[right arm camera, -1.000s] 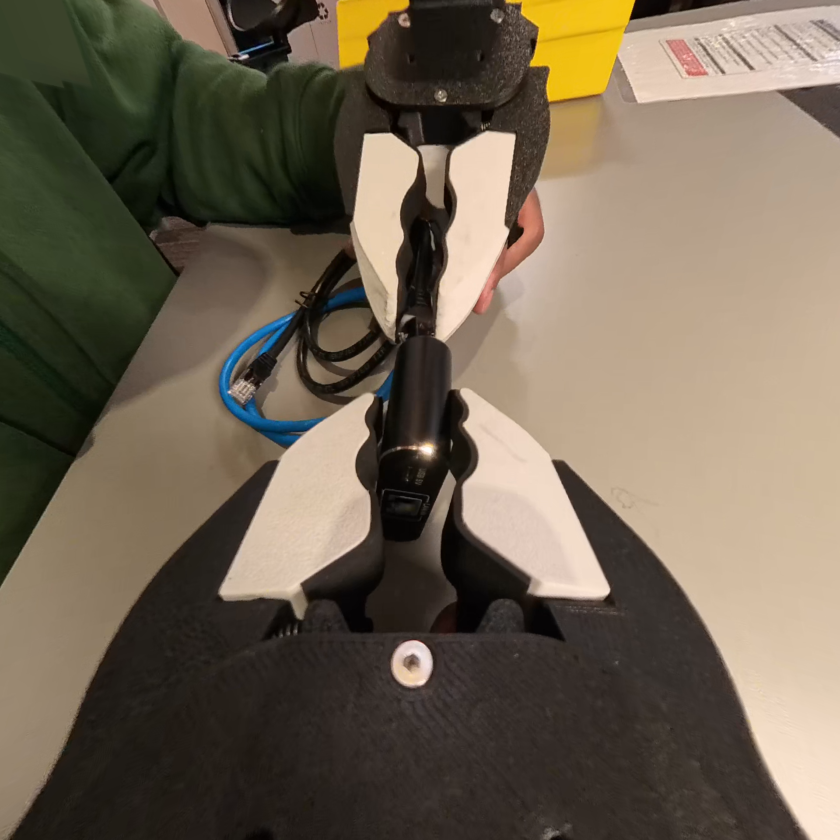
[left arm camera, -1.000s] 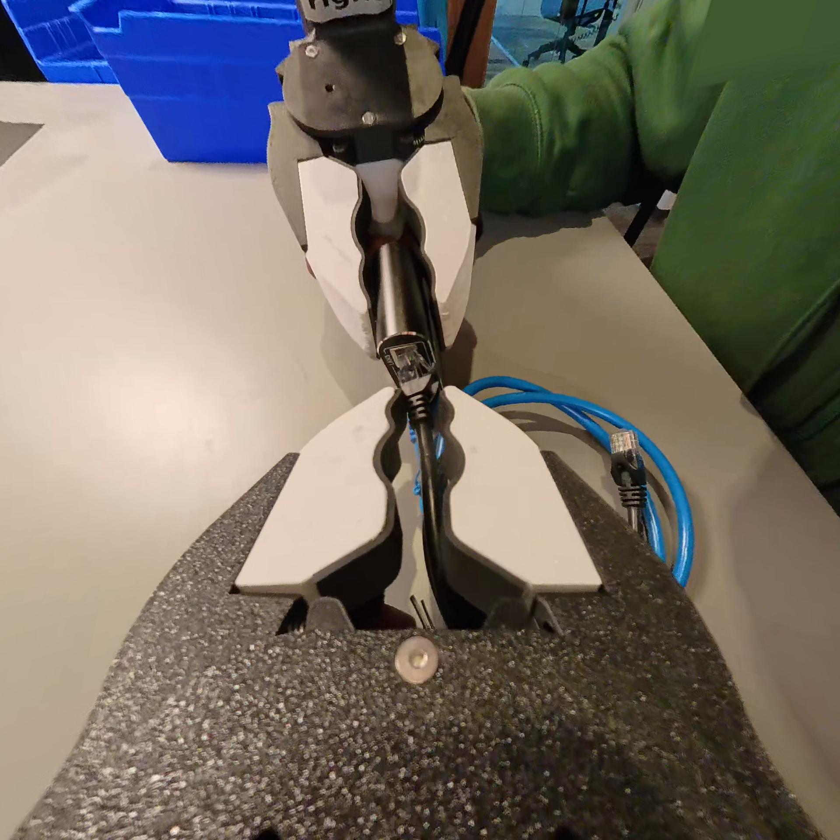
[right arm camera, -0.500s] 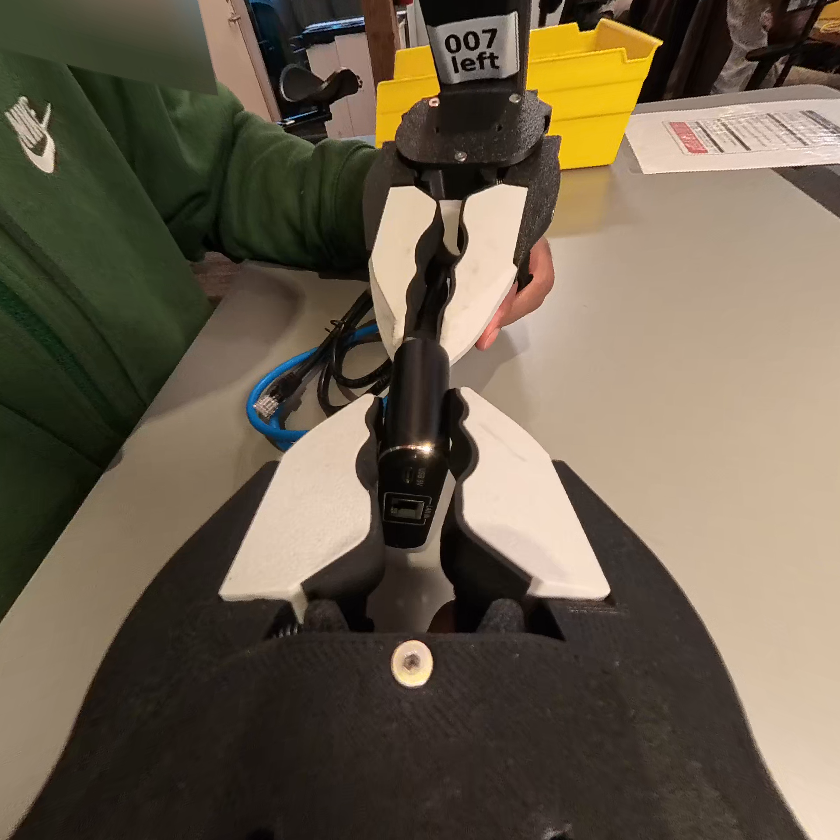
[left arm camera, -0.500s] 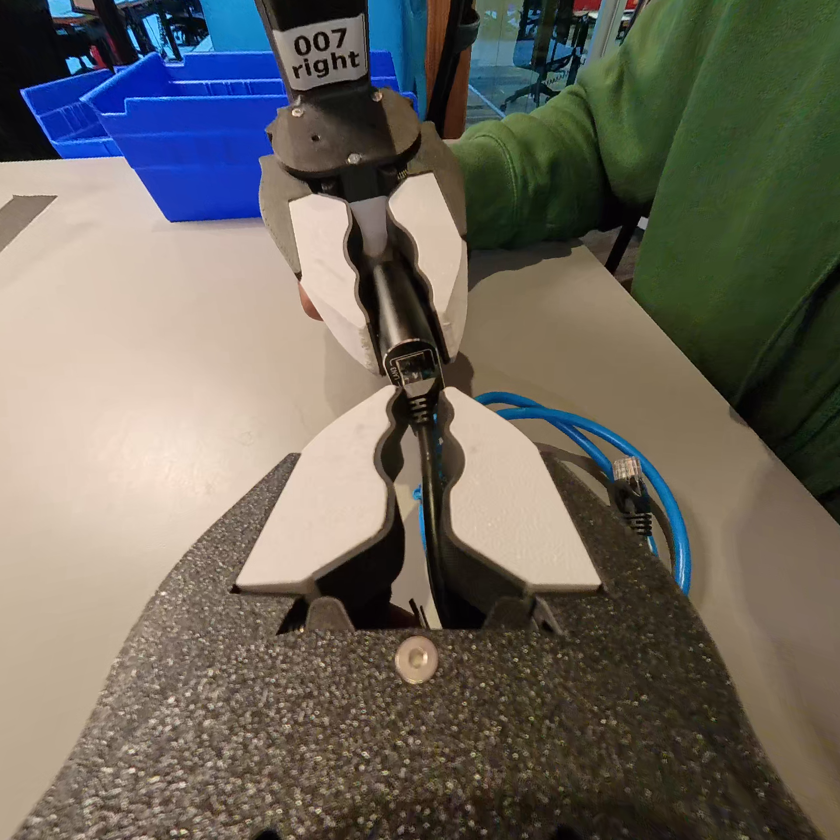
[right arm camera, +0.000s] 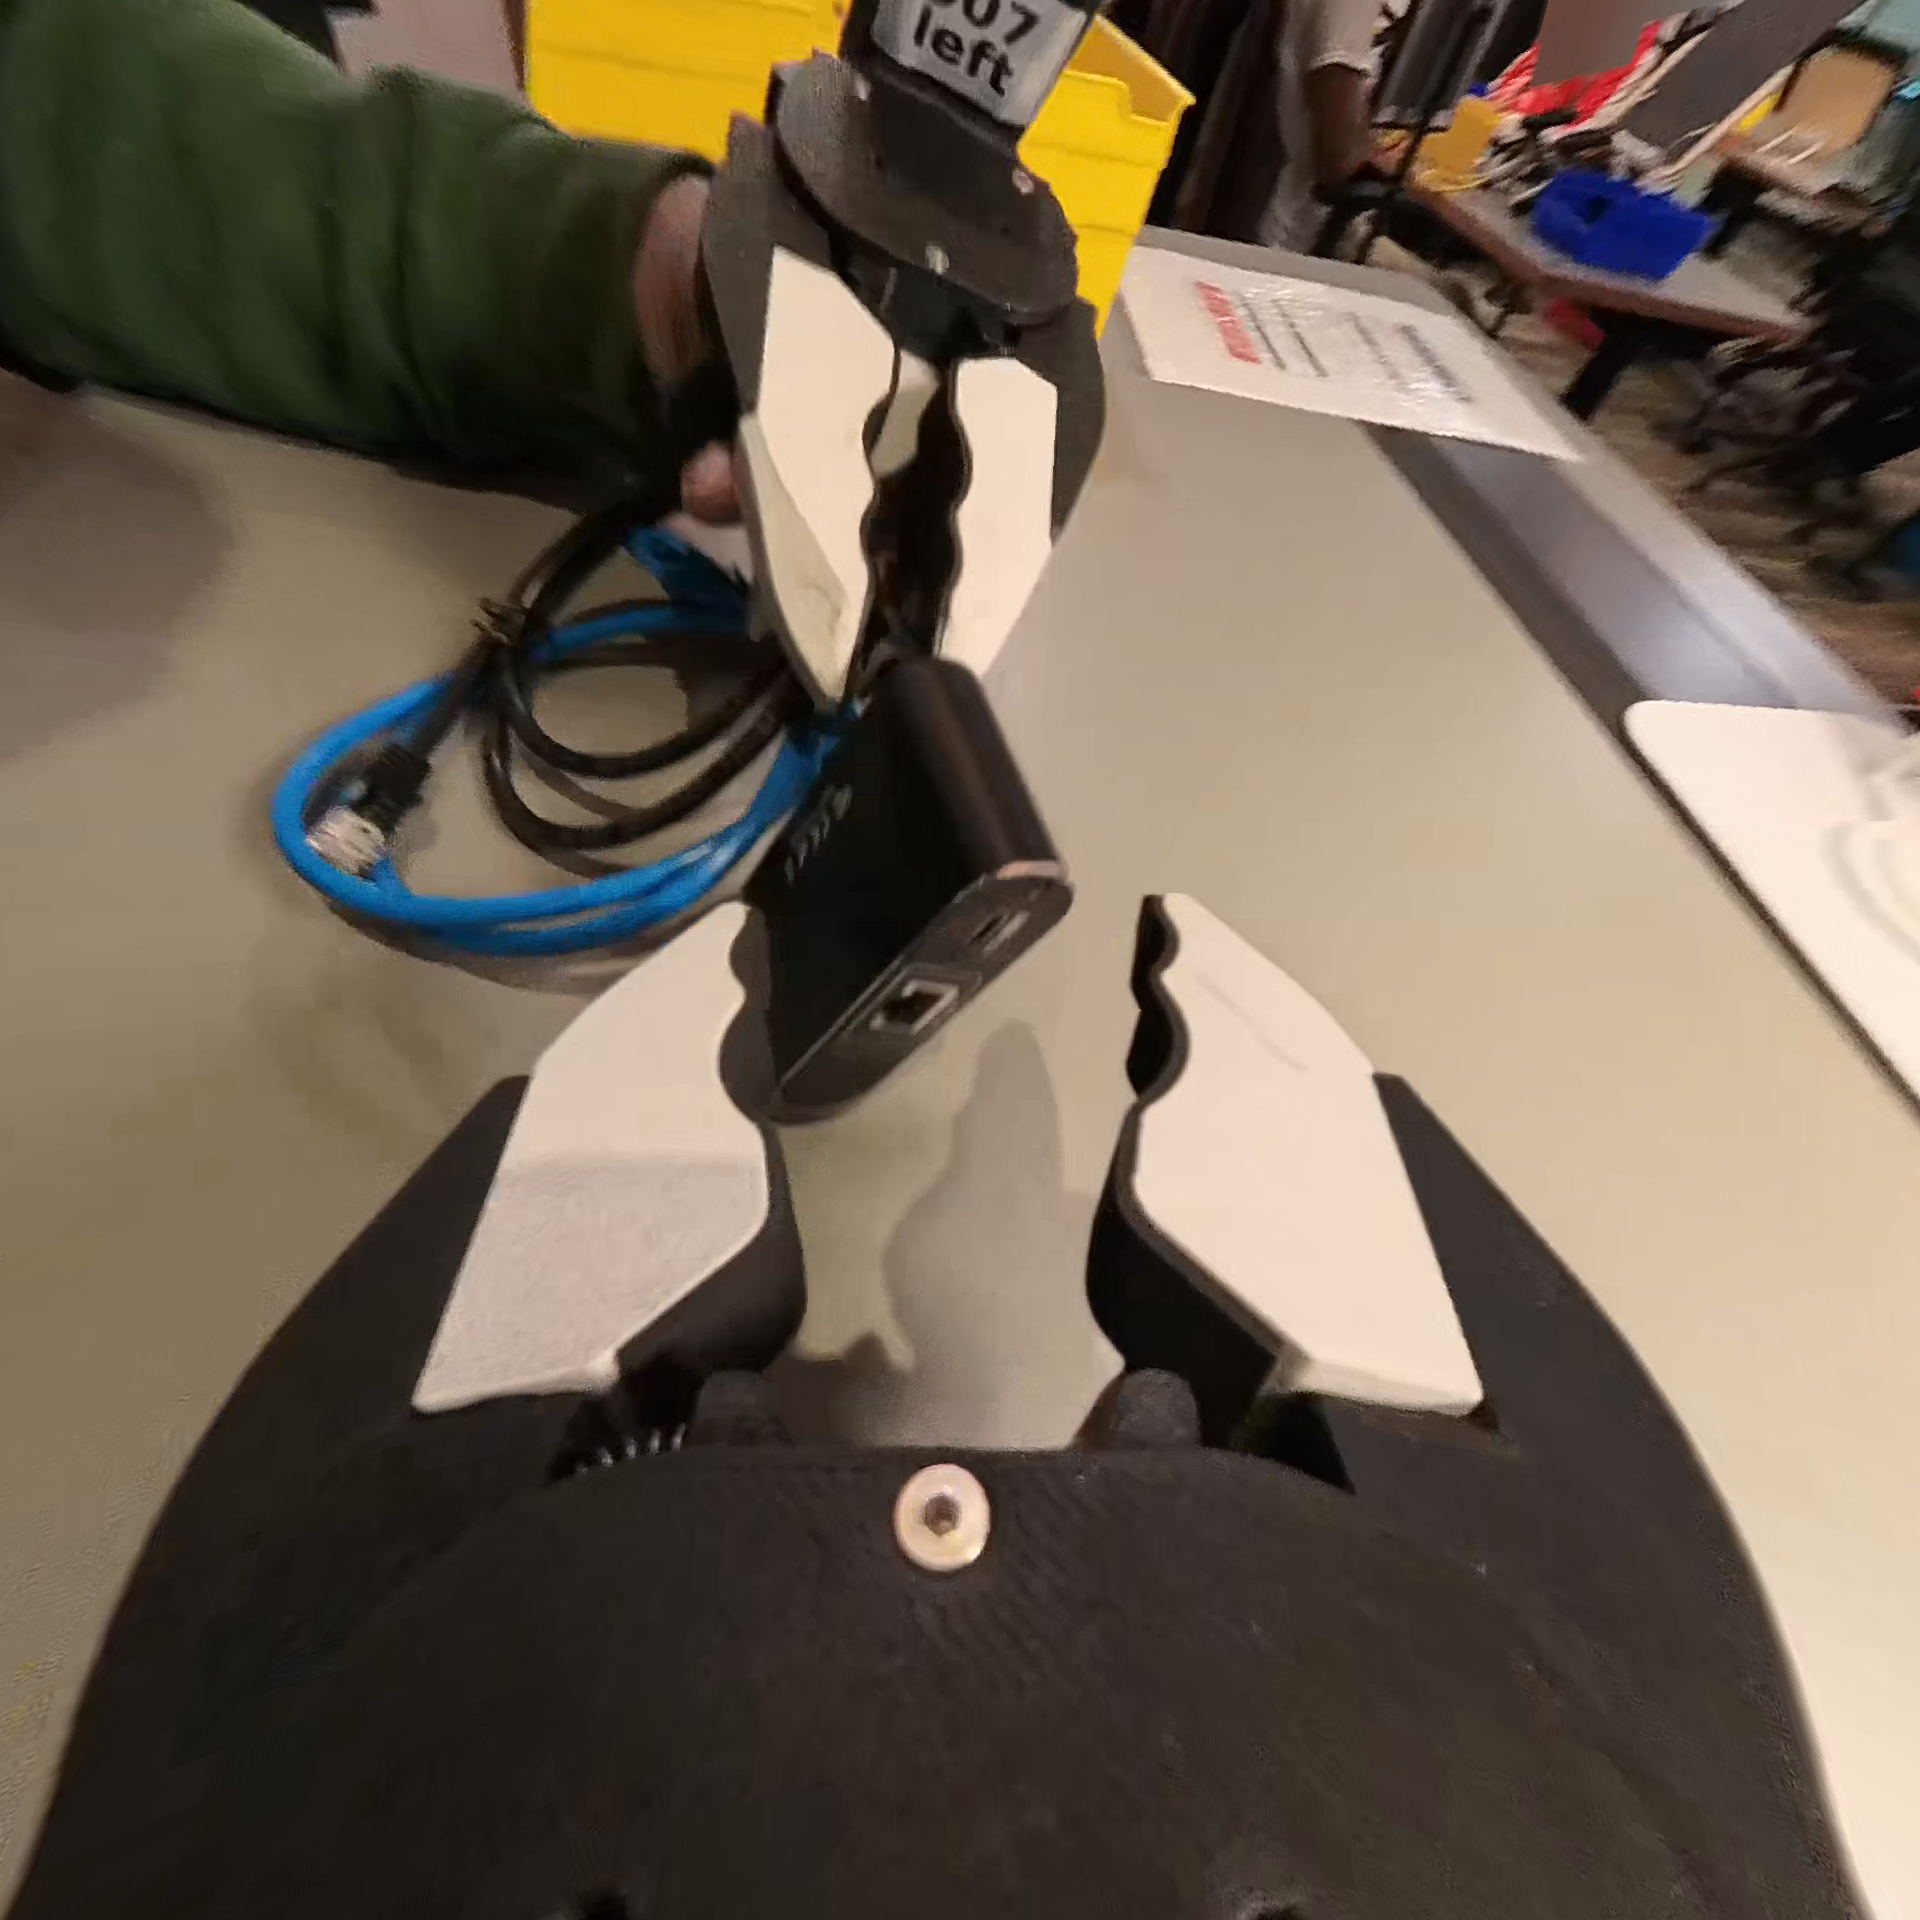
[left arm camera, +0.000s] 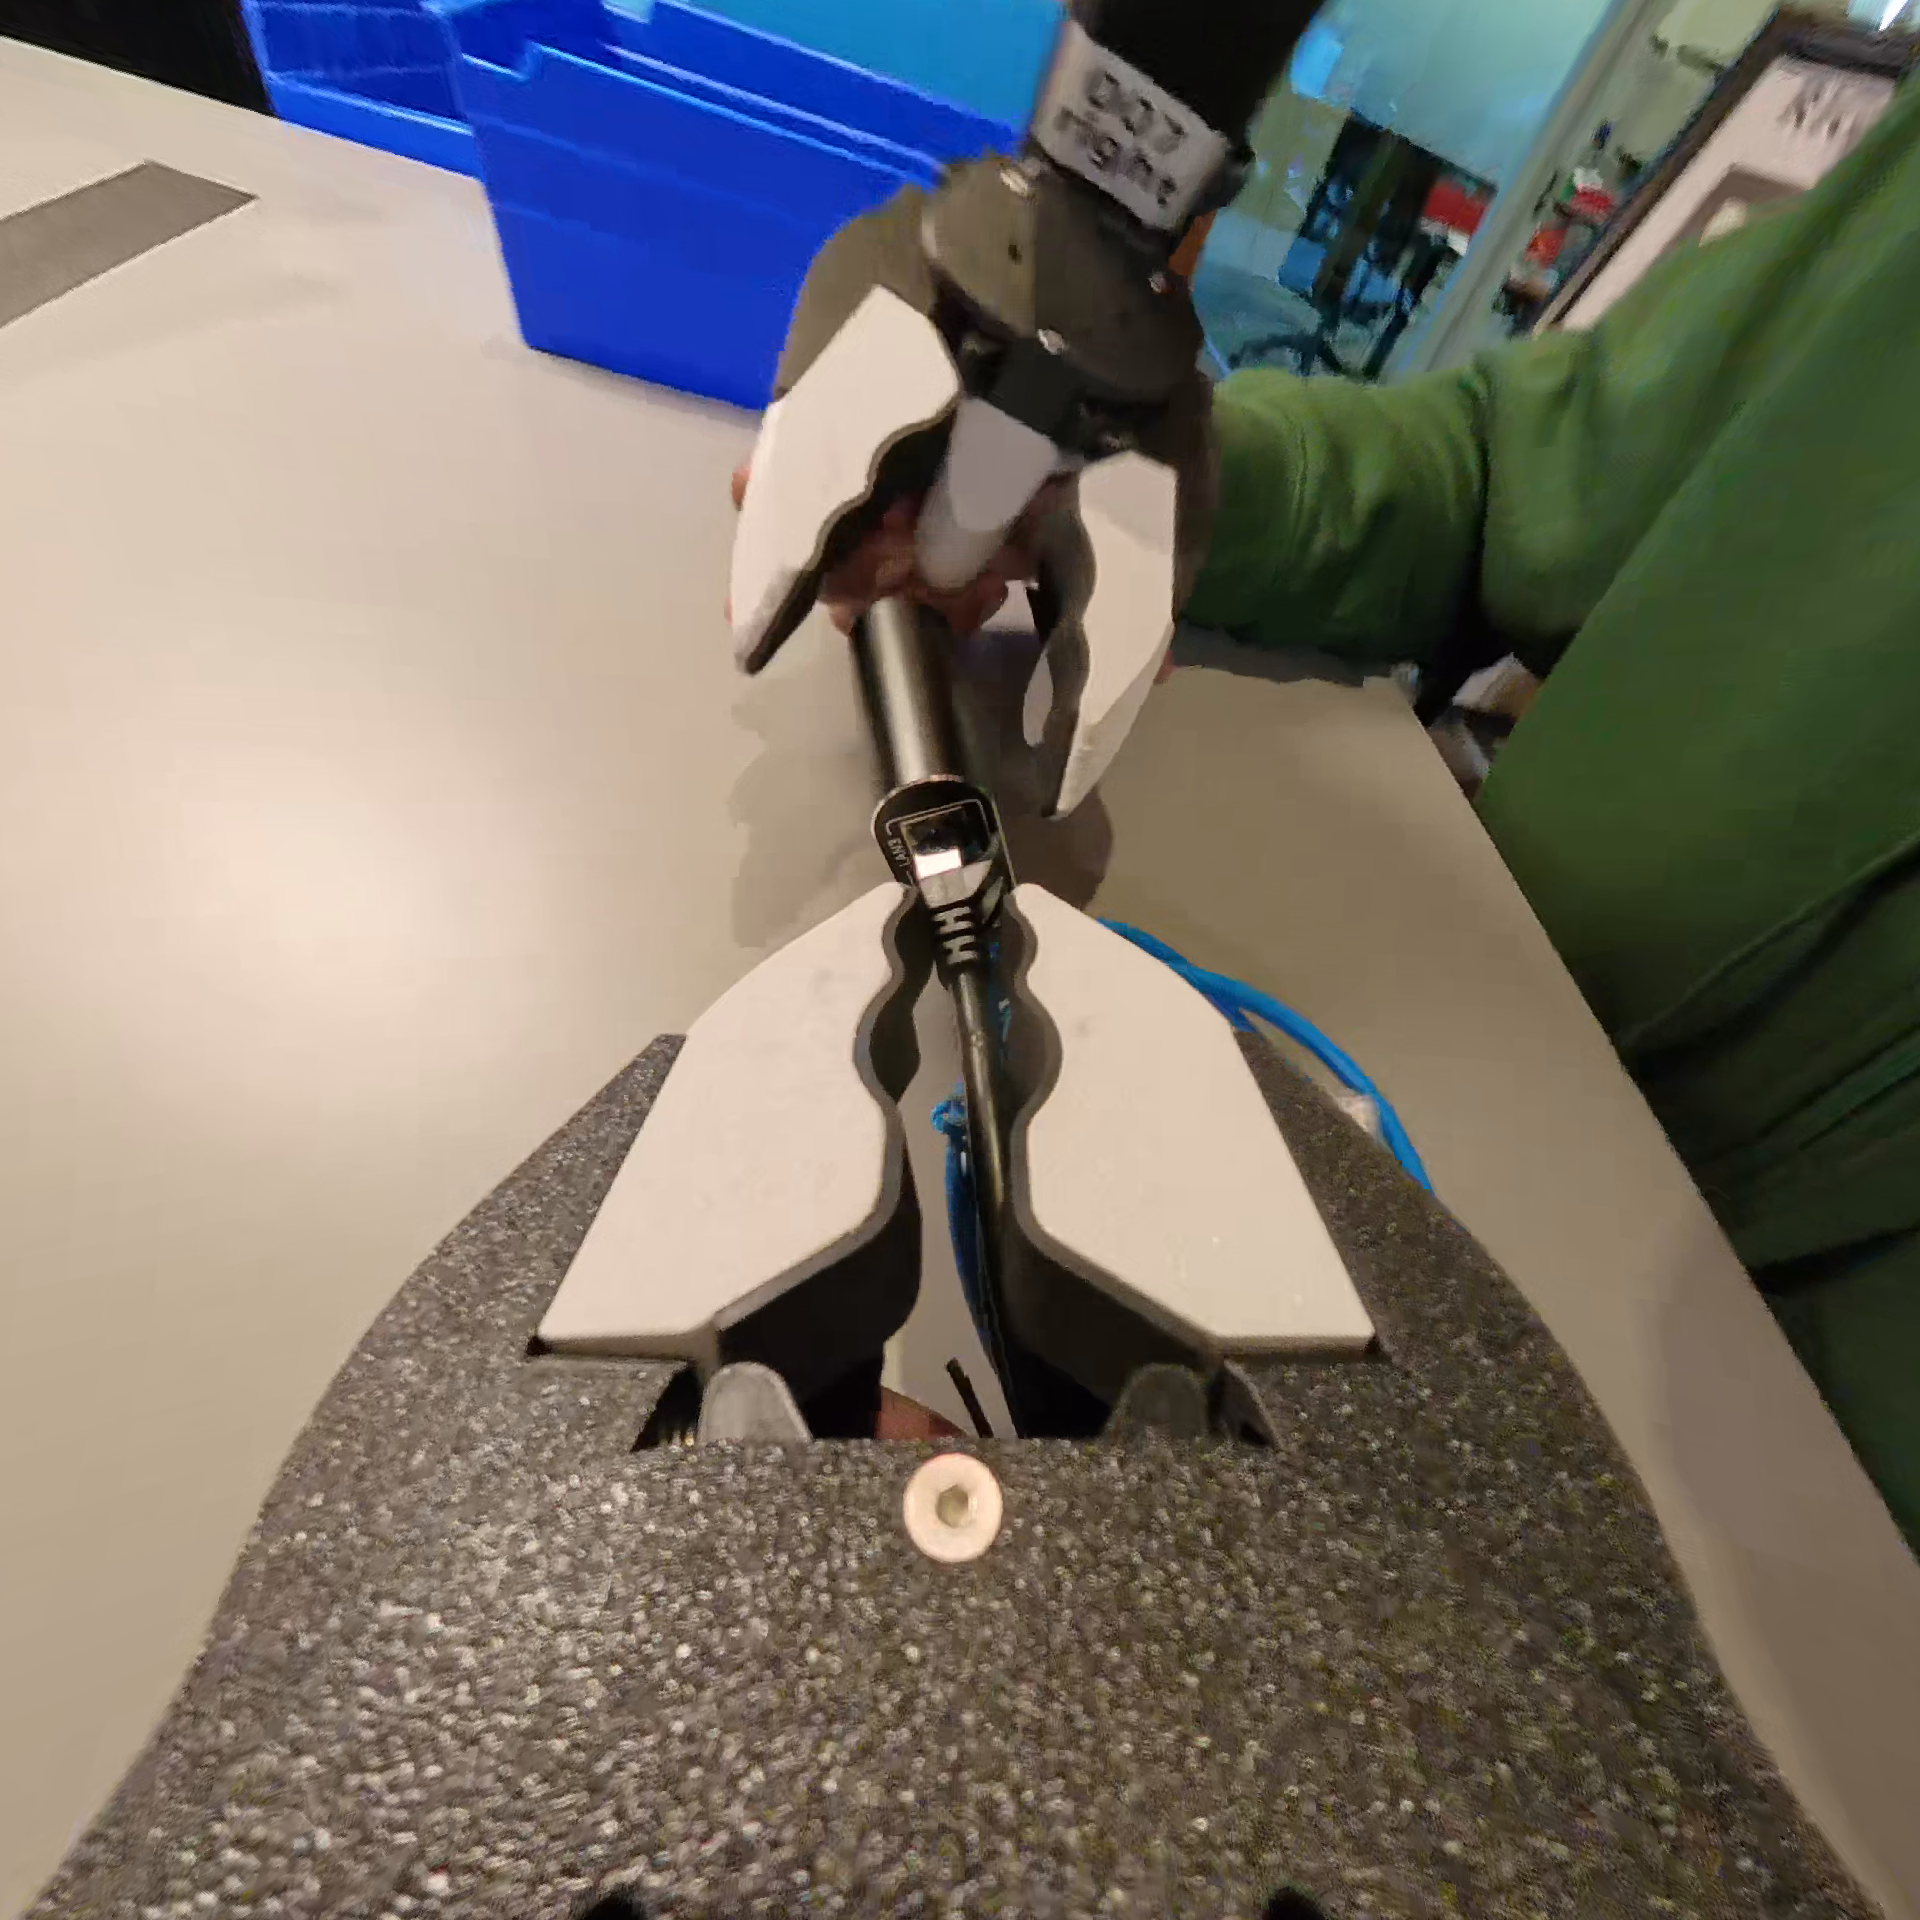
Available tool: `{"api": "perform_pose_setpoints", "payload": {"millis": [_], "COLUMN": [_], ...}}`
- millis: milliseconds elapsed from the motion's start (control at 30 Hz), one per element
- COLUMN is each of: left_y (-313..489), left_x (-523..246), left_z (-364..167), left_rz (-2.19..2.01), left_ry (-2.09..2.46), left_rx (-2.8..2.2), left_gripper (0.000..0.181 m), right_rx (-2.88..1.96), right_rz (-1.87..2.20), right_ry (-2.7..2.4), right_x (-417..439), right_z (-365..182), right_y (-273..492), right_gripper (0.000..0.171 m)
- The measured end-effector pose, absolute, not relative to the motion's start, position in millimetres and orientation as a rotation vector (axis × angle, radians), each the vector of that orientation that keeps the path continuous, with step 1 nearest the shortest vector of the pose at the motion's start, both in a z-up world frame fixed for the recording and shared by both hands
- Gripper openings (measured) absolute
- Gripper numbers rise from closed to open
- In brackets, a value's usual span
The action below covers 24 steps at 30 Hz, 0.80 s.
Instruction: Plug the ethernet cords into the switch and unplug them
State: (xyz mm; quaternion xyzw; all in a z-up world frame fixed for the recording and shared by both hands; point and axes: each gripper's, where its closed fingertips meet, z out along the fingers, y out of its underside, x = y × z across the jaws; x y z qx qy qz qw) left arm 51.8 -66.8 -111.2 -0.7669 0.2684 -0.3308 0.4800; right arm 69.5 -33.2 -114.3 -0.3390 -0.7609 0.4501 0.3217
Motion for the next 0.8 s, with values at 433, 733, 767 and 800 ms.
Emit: {"api": "perform_pose_setpoints", "payload": {"millis": [433,733,767,800], "left_y": [-62.7,-59.0,-59.7,-60.6], "left_x": [46.7,53.6,54.1,55.0], "left_z": [-105.7,-105.5,-105.0,-104.9], "left_rz": [-1.141,-1.248,-1.248,-1.247], "left_ry": [0.369,0.255,0.262,0.273], "left_rx": [-1.871,-1.863,-1.86,-1.86], "left_gripper": [0.013,0.014,0.014,0.014], "right_rx": [-0.394,-0.312,-0.312,-0.32], "right_rz": [0.498,0.303,0.325,0.347], "right_ry": [-1.896,-1.884,-1.883,-1.887], "right_x": [55.5,52.9,54.3,55.7], "right_z": [-120.2,-128.4,-126.7,-125.5], "right_y": [-35.2,-28.1,-29.3,-29.7], "right_gripper": [0.103,0.094,0.094,0.094]}}
